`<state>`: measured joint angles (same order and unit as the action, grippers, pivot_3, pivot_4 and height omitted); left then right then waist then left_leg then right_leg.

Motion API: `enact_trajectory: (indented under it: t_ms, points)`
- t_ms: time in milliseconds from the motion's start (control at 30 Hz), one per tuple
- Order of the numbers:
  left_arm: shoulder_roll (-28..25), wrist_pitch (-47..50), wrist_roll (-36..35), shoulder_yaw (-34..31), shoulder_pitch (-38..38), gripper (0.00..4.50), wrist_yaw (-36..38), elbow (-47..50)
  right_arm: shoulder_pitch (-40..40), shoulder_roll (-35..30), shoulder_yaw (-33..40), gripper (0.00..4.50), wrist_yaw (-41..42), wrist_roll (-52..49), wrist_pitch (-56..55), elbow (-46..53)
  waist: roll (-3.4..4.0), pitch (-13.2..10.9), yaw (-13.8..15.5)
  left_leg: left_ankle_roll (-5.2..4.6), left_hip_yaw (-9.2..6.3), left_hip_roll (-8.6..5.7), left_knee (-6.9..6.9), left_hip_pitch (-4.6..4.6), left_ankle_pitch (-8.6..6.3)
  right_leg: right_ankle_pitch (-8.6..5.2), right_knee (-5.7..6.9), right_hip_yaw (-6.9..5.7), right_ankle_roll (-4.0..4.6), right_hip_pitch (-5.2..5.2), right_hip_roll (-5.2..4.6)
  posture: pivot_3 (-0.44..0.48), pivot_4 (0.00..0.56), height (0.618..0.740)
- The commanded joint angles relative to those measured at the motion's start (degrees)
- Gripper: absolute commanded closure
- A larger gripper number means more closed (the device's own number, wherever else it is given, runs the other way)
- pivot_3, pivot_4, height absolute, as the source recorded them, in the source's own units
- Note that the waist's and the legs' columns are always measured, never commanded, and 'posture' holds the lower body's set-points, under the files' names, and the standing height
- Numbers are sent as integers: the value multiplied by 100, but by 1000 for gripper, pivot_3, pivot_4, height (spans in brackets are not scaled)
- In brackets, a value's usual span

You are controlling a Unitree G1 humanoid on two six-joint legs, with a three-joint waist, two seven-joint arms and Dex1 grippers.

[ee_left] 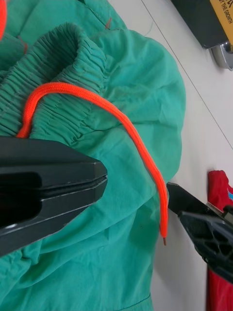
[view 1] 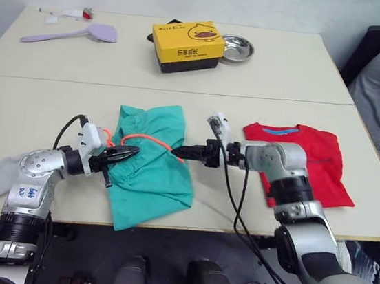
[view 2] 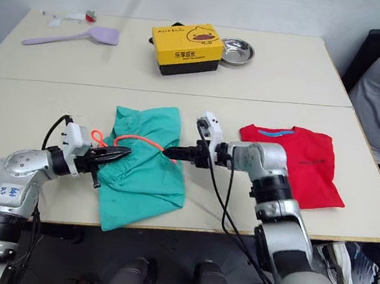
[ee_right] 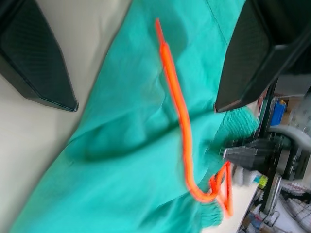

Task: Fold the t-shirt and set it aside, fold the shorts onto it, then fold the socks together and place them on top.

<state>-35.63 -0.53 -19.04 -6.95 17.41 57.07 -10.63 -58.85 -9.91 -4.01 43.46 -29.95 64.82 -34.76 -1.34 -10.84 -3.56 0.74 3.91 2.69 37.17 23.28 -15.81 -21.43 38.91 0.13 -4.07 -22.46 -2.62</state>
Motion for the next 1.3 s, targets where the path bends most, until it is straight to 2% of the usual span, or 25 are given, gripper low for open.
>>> enact_trajectory:
  t_ms: [33, 133, 233, 467, 600, 700, 833, 933, 1067, 1167, 1300]
  points:
    - [-18, -118, 4, -113, -47, 4500, -85, 125, -255, 323, -51, 52, 72, 52, 238, -467, 0, 0, -6, 0, 1, 0, -1, 0, 0, 0, 3, 1, 0, -1, 0, 0, 150, 740]
    - [-5, -128, -9, -120, -87, 4500, -134, 154, -357, 544, -181, 52, 261, 128, 214, -633, 0, 0, -31, 0, 1, 0, -4, 0, 0, 0, 5, 1, 0, -2, 0, 0, 150, 740]
    - [-24, -115, -47, -148, -150, 4500, -170, 227, -421, 657, -26, 676, 253, 187, 42, -804, 0, 0, -68, 0, 0, 0, -8, 1, 0, 0, 11, 0, 0, -1, 0, 0, 150, 740]
    - [-122, -42, -255, -308, -339, 4500, -23, 445, -377, 413, 284, 3097, 268, 160, 20, -749, 0, 0, -104, 0, -1, -1, -10, 5, -1, 0, 11, 0, 0, -2, 0, 0, 150, 740]
    - [-167, 163, -456, -323, -356, 4500, 132, 665, -169, 185, 441, 4483, 250, -12, 287, -150, 0, 0, -101, -1, -1, -2, -11, 7, -1, 0, 8, 0, 0, -1, -1, 0, 150, 740]
    - [-109, 537, -783, -217, -435, 4500, 251, 1233, 75, -139, 861, 4483, 276, -576, 1133, 855, 0, 0, -68, -1, -5, -2, -10, 14, -1, 0, 6, -2, 0, -2, -2, 0, 150, 740]
    - [81, 1320, -1457, -348, -554, 4500, -48, 1924, 508, -909, 1161, 4483, 362, -1217, 2154, 2367, 0, 0, 31, -6, -7, -3, -9, 18, -4, 0, 1, -1, 0, -2, -5, 0, 150, 740]
    - [0, 1653, -1565, -182, -855, 3959, -23, 2516, 716, -2004, 1405, 4500, 644, -1839, 2714, 3294, 3, -2, 43, -12, -8, -4, -10, 20, -8, 0, -27, 0, 0, -1, -5, 0, 150, 740]
    - [132, 1809, -1625, -97, -1028, 2767, -78, 2692, 1061, -3455, 1346, 4500, 1199, -2225, 2723, 4064, 6, -4, 75, -14, -8, -6, -16, 19, -10, 0, -48, 0, 0, 2, -4, 0, 150, 740]
    - [243, 1748, -1536, -41, -958, 1808, -94, 2515, 1199, -4153, 1311, 4500, 1483, -2249, 2489, 4110, 6, -4, 37, -15, -3, -2, -18, 10, -10, 0, -55, 7, 0, 9, 3, 0, 150, 740]
    - [348, 1615, -1424, 82, -671, 591, 30, 2200, 1270, -5004, 1164, 4500, 1775, -1578, 1502, 3210, 8, -5, 60, -16, 0, -3, -14, 2, -9, 0, -49, 11, 0, 14, 7, 0, 150, 740]
